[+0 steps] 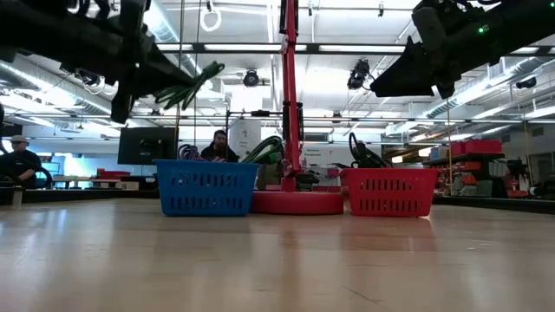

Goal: Pick & Place USB Port
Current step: Put the green charger cable into the blue bin

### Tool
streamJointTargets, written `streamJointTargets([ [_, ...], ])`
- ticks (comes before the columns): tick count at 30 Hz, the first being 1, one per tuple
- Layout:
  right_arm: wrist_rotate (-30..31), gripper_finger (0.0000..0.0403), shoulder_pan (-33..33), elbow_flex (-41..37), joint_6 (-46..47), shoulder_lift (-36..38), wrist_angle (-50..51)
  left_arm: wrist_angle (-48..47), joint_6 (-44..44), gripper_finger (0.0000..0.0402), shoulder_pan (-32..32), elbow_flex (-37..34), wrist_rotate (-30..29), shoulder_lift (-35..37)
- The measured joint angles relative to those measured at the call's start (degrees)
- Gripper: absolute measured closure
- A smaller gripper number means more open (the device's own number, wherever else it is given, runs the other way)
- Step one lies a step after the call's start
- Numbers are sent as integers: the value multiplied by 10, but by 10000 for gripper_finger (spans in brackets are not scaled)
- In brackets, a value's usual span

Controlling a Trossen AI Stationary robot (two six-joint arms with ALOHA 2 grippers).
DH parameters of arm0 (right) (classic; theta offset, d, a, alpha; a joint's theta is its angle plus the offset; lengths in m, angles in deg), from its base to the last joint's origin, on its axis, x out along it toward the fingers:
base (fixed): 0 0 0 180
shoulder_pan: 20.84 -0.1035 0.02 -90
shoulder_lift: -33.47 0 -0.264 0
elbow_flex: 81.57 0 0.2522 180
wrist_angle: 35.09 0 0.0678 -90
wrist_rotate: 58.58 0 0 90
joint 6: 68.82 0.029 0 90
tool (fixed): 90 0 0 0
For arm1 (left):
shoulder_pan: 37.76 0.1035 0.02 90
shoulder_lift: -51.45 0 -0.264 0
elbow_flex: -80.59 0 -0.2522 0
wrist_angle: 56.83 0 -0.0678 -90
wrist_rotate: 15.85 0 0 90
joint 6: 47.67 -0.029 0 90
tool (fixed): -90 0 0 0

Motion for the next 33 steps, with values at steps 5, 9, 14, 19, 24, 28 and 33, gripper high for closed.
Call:
streamJointTargets([
  [5, 0, 271, 0, 0, 0, 0, 0, 42, 10, 385, -63, 15, -94, -74],
  [9, 0, 271, 0, 0, 0, 0, -6, 48, 39, 385, -72, 37, -117, -136],
  [14, -1, 271, 0, 0, 0, 0, -12, 79, 87, 385, -71, 44, -129, -216],
  [19, -2, 271, 0, 0, 0, 0, -13, 182, 89, 385, -72, 46, -127, -287],
  [24, -2, 271, 0, 0, 0, 0, -13, 207, 117, 385, -72, 49, -132, -336],
  [28, -2, 271, 0, 0, 0, 0, -13, 204, 141, 385, -72, 54, -133, -361],
  [33, -2, 271, 0, 0, 0, 0, -13, 204, 145, 385, -72, 58, -125, -372],
])
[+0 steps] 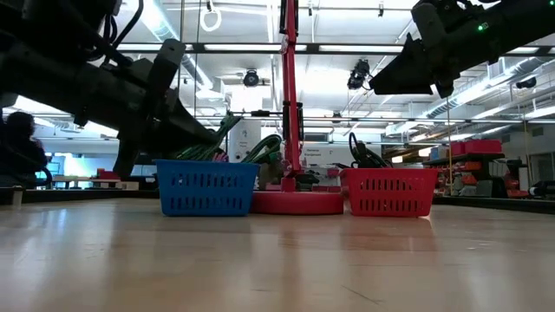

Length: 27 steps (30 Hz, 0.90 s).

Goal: Pick & Place USB Port
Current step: Put the green charger cable into the blue bin, then return to Home Position

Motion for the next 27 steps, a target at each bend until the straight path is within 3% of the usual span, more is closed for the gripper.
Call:
streamJointTargets([
  [10, 0, 271, 0, 0, 0, 0, 0, 1, -21, 279, 0, 0, 35, 0],
  [18, -3, 271, 0, 0, 0, 0, 0, 2, -31, 250, 0, 0, 26, 2],
  [22, -15, 271, 0, 0, -6, 0, 1, 3, -115, 249, -3, -1, 30, 36],
  [27, 6, 271, 0, 0, -45, 0, 3, 1, -334, 248, -3, -1, 83, 124],
])
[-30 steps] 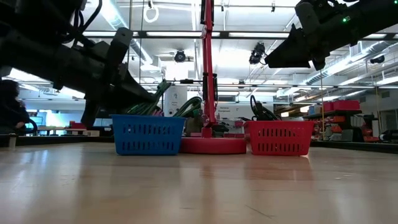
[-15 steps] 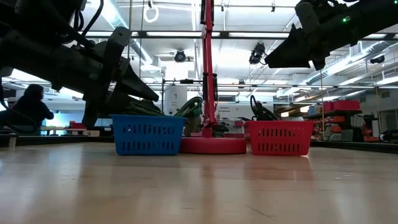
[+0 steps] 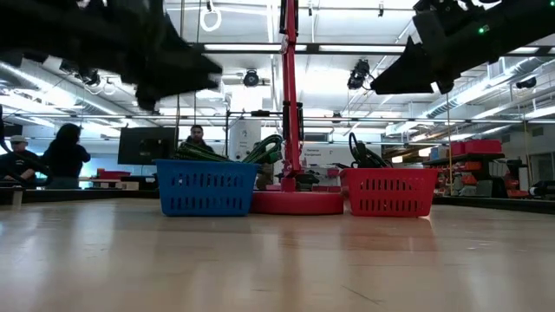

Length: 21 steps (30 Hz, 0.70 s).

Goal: Pick & Place USB Port
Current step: Return to Home Position

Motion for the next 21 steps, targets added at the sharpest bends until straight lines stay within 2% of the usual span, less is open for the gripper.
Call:
streamJointTargets([
  [3, 12, 271, 5, 0, -5, 5, 15, -14, -112, 248, 0, 0, 16, 59],
  [5, 1, 271, 15, 0, -13, 19, 26, -48, -178, 250, 0, 0, -4, 103],
  [8, -16, 271, 33, -6, -28, 48, 42, -149, -256, 254, 6, 0, -46, 169],
  [14, -67, 271, 82, -73, -48, 156, 36, -388, -216, 257, 62, -1, -37, 302],
  [18, -125, 271, 108, -135, -53, 236, -14, -438, -252, 257, 107, -1, -19, 380],
  [21, -171, 271, 119, -180, -68, 283, -64, -465, -282, 257, 150, 0, 33, 432],
])
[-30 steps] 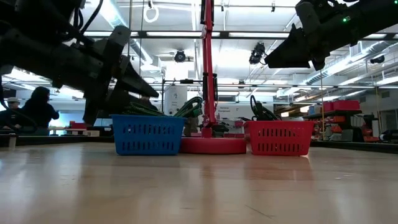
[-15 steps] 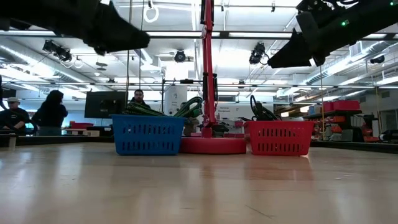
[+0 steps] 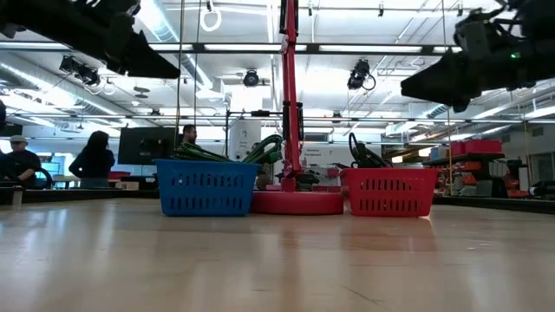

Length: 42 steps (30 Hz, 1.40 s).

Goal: Pick & Place USB Port
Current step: Return to Home Position

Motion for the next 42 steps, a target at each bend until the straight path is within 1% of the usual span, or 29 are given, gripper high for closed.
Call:
streamJointTargets([
  [3, -15, 271, 6, -37, -10, 36, -56, -43, 6, 257, 50, -2, 35, 41],
  [4, -21, 271, 6, -46, -10, 43, -67, -53, 8, 257, 65, -6, 55, 54],
  [7, -20, 271, 6, -64, -26, 59, -74, -60, 12, 257, 109, -29, 111, 80],
  [8, -10, 271, 6, -68, -30, 61, -74, -61, 17, 257, 122, -38, 120, 87],
  [11, 20, 271, 6, -76, -31, 61, -74, -66, 44, 257, 147, -54, 111, 95],
  [14, 25, 271, 6, -76, -32, 60, -73, -73, 81, 257, 159, -55, 105, 91],
  [17, 25, 271, 6, -77, -33, 60, -73, -73, 105, 257, 160, -55, 112, 89],
  [25, 25, 271, 6, -77, -33, 61, -72, -68, 106, 257, 157, -59, 114, 93],
  [28, 25, 271, 6, -77, -33, 77, -70, -67, 106, 257, 151, -77, 119, 135],
  [36, 25, 271, 6, -82, -31, 177, -74, -65, 106, 257, 145, -179, 123, 309],
  [41, 20, 271, 15, -83, -31, 269, -52, 11, 107, 257, 145, -194, 133, 382],
  [42, 19, 271, 20, -83, -31, 284, -52, 30, 107, 257, 145, -194, 133, 385],
])
